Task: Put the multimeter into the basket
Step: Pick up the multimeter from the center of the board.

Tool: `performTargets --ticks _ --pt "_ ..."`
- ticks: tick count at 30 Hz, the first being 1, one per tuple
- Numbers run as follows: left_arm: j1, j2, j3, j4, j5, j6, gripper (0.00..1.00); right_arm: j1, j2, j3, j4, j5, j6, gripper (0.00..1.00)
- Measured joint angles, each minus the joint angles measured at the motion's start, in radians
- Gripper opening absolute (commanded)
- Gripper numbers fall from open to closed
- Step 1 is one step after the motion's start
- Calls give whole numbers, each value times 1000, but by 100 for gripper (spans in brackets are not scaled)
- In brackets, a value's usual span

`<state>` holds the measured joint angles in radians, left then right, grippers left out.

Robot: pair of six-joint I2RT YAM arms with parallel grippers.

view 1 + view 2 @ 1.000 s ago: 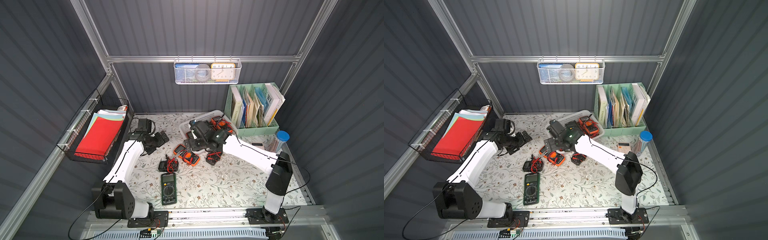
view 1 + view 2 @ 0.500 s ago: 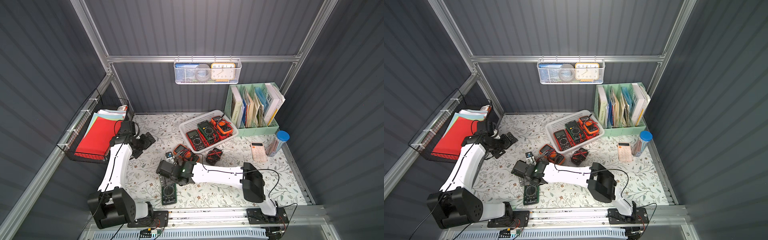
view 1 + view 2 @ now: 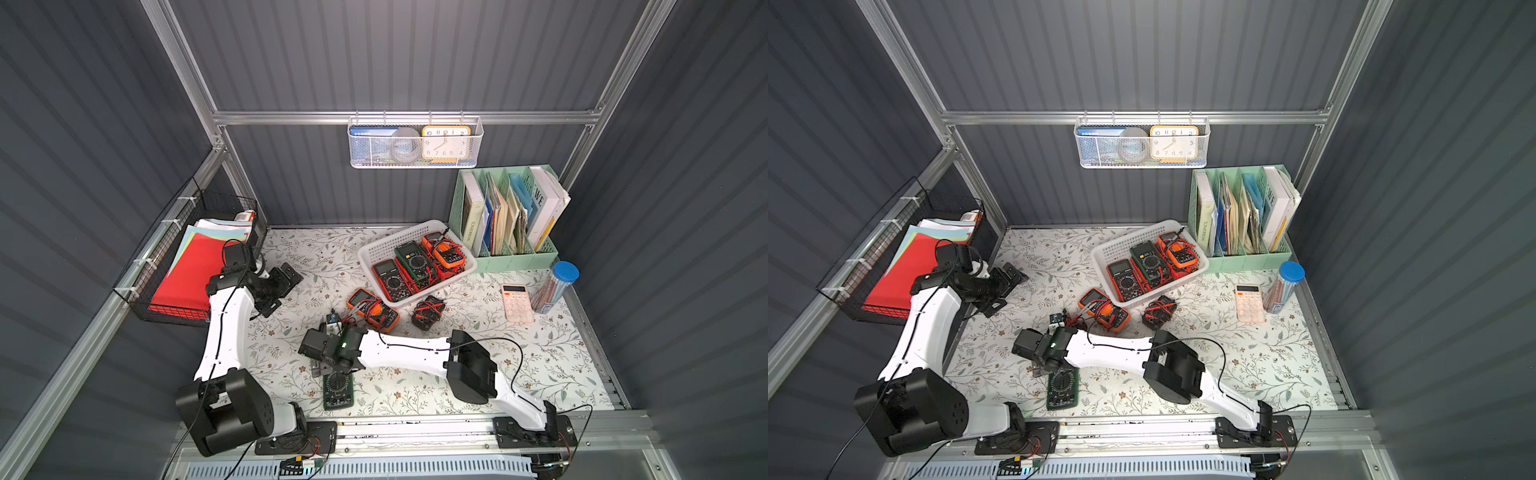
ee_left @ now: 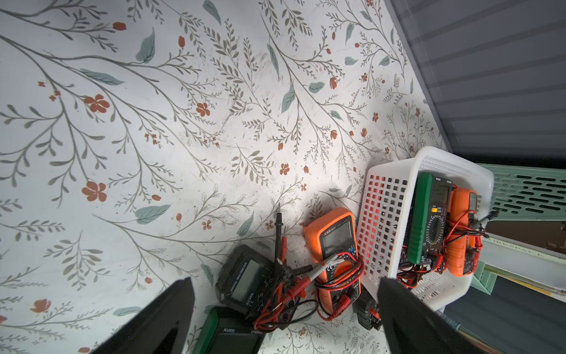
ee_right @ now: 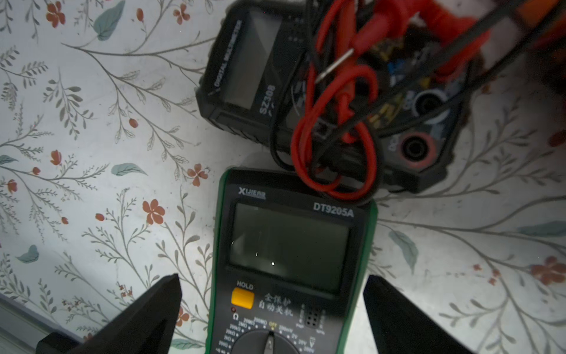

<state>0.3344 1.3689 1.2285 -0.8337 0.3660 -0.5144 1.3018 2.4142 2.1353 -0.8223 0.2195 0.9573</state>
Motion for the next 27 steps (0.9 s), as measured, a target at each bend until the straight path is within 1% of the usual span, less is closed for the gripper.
performTargets --ticks 14,20,24,25,27 --pt "5 -2 0 3 27 0 99 -2 37 54 -66 -19 52 99" --pt "6 -3 0 5 31 0 99 -5 73 63 -80 -51 66 99" --pt "6 -6 0 6 32 -1 99 -9 94 100 -101 -81 76 99" --pt "6 -6 0 6 34 -1 99 -12 104 115 -108 -88 76 98" --pt "6 -7 0 6 35 -1 99 -17 117 142 -122 -98 75 91"
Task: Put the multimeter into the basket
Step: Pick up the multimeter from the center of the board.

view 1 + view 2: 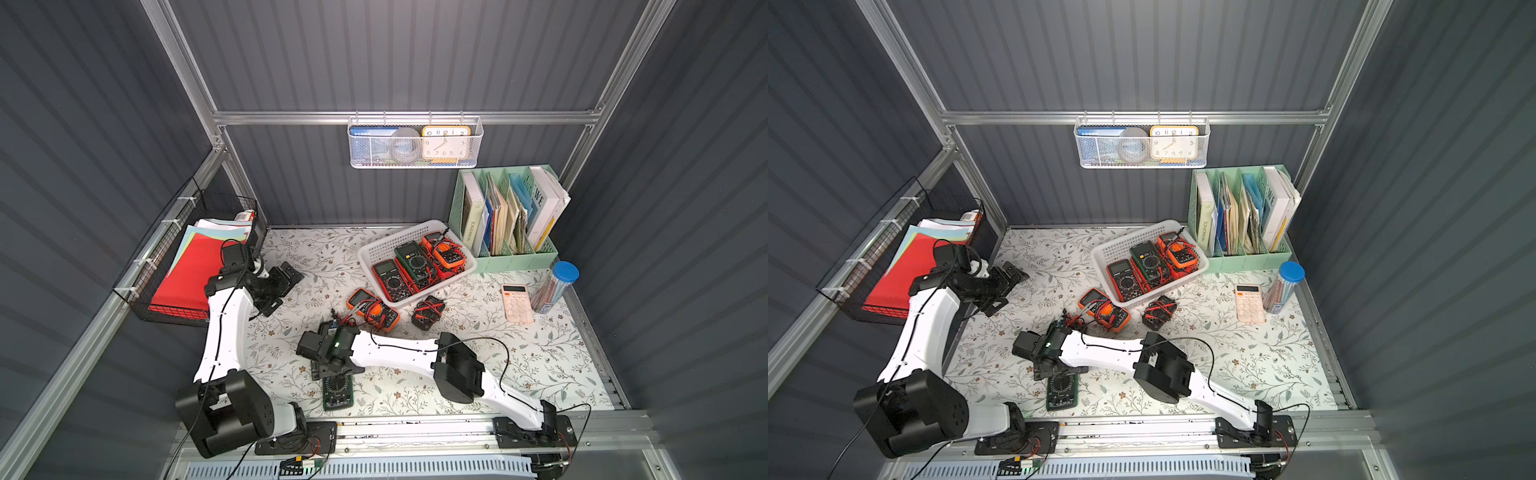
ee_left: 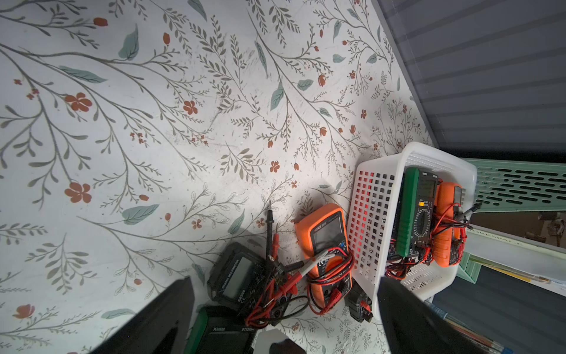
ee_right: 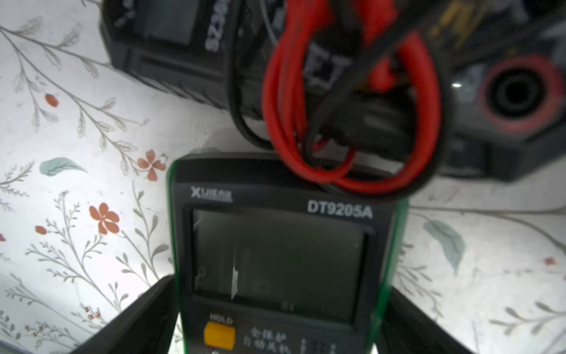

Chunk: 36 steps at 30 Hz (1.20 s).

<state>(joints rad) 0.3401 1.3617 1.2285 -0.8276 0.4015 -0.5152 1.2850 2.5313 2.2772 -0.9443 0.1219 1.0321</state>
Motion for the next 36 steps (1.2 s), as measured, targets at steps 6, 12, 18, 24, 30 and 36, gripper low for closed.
performTargets --ticks 6,12,18,24,30,36 --pt "0 -5 -8 3 6 0 99 -10 8 18 -10 -32 -1 76" --pt "1 -11 -14 14 13 0 99 -11 -46 -76 27 -29 -26 69" --pt "2 -30 -31 26 16 5 99 2 -142 -192 14 31 -84 67" --pt "4 -60 -63 66 64 3 99 8 -306 -289 17 115 -143 67" --pt "-9 -127 -148 112 106 -24 99 -4 -458 -365 47 210 -202 67" --pt "-139 -182 -198 117 92 -55 99 -77 -548 -420 81 235 -260 68"
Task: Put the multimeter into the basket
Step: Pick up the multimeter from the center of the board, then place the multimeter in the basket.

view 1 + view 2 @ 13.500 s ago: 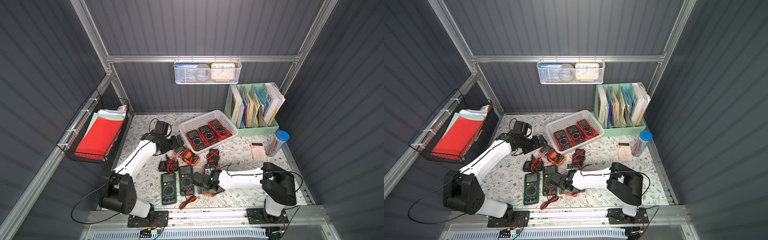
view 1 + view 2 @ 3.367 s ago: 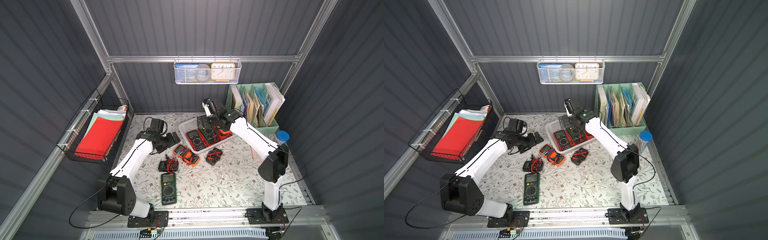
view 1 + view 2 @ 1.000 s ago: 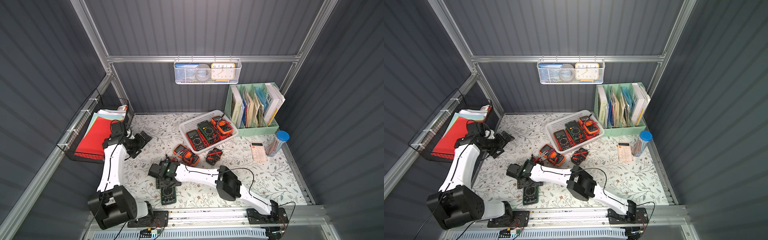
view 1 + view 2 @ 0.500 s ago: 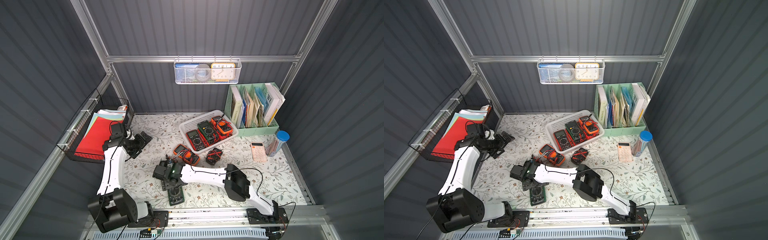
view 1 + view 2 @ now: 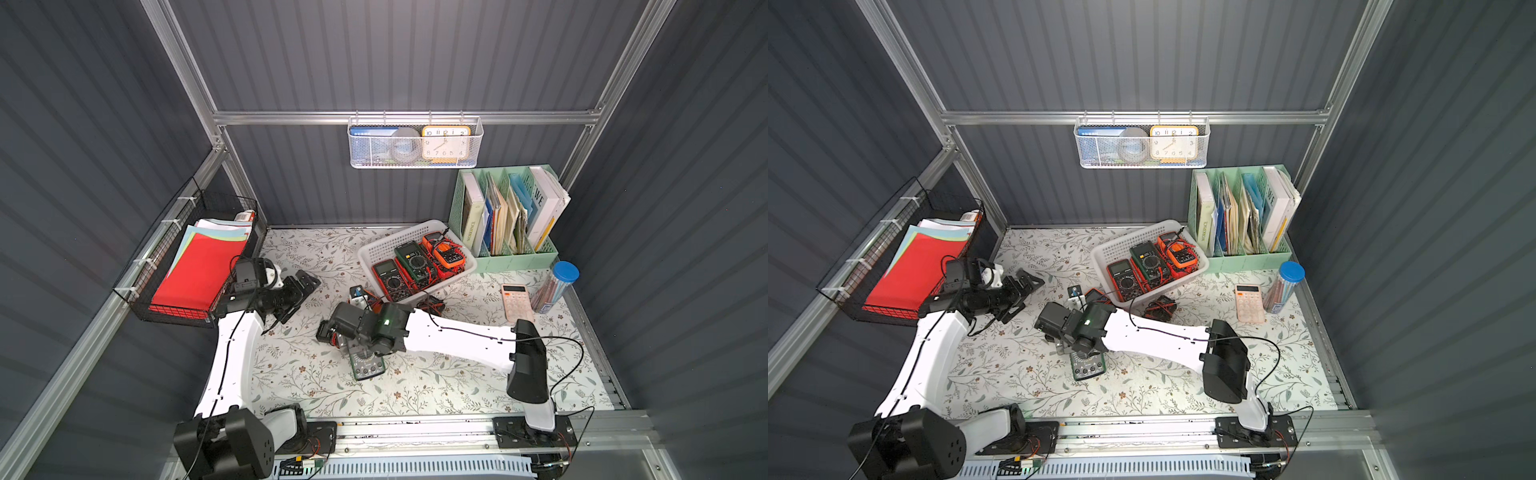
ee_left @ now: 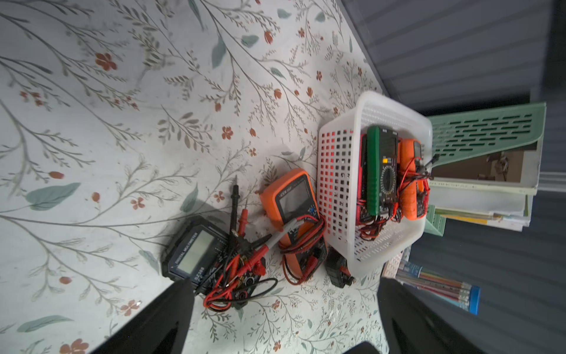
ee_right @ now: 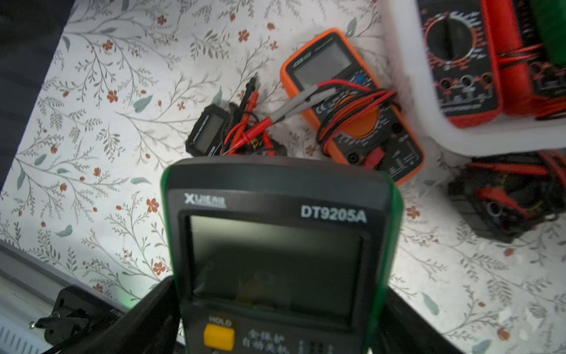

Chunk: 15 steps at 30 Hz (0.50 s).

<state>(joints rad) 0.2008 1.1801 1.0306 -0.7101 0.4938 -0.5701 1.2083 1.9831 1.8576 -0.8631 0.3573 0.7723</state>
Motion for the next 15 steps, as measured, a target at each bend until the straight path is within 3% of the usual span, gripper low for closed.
performTargets --ticks 15 --pt "-109 49 -46 87 -9 -64 99 -378 -69 -30 104 -19 -190 68"
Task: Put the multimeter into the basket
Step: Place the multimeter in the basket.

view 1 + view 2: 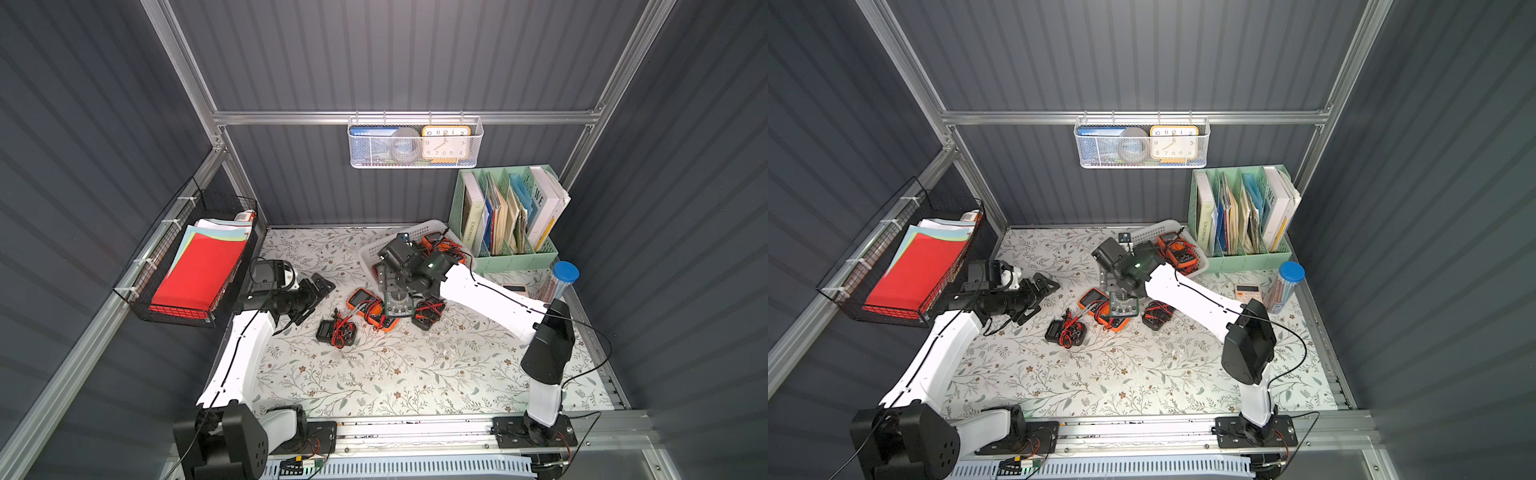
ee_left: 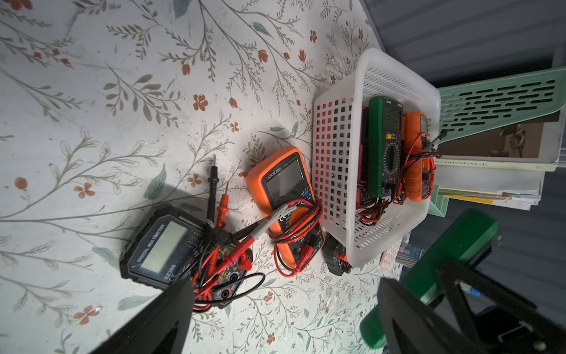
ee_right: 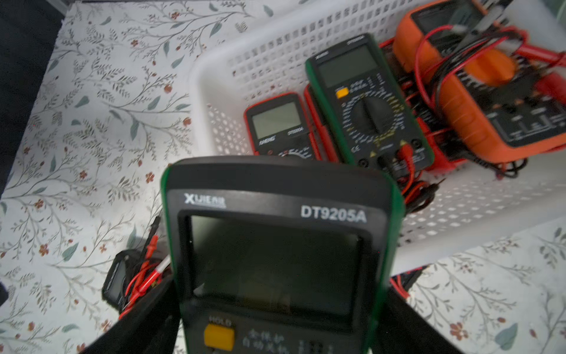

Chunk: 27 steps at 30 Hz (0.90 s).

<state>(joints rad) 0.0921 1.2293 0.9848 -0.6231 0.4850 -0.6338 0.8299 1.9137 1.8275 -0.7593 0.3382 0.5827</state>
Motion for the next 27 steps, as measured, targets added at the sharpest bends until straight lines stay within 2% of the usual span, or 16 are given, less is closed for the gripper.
performTargets --ticks 7,12,20,27 --pt "-109 65 33 25 0 2 99 -130 111 119 78 -53 -126 68" --pt "-160 92 45 41 -3 2 99 -180 236 238 109 -113 -229 68" --pt "-185 112 58 48 -18 2 99 -191 360 359 124 -161 -372 70" --pt "-187 113 84 48 -22 2 99 -191 406 361 126 -198 -398 72"
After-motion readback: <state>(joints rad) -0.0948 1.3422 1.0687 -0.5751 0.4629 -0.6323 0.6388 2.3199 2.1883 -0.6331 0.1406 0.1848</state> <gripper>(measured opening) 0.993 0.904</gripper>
